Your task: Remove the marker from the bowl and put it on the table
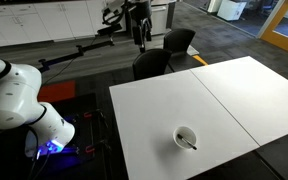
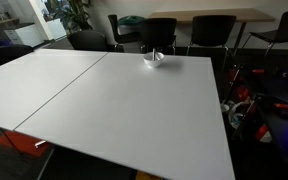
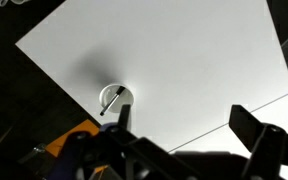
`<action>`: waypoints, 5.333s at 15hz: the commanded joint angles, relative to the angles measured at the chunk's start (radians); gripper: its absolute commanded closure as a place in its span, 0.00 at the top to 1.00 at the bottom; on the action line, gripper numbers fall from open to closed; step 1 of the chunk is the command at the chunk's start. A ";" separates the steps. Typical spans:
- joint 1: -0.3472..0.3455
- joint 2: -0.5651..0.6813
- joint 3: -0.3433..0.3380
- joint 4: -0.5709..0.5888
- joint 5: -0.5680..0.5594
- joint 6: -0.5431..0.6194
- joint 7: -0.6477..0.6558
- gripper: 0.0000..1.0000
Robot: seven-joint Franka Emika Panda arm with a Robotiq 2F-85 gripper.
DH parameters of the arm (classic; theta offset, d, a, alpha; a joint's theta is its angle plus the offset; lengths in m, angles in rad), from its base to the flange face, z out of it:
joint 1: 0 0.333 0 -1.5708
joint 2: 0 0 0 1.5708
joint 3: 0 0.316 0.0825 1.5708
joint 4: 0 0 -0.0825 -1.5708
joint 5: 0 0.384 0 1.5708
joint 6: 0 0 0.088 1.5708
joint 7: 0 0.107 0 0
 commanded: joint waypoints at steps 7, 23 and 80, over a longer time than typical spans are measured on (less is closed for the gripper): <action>-0.109 0.159 -0.048 0.060 -0.189 0.106 0.444 1.00; -0.067 0.470 -0.218 0.104 -0.388 0.222 0.678 1.00; 0.055 1.242 -0.459 0.603 -0.189 0.365 0.877 0.61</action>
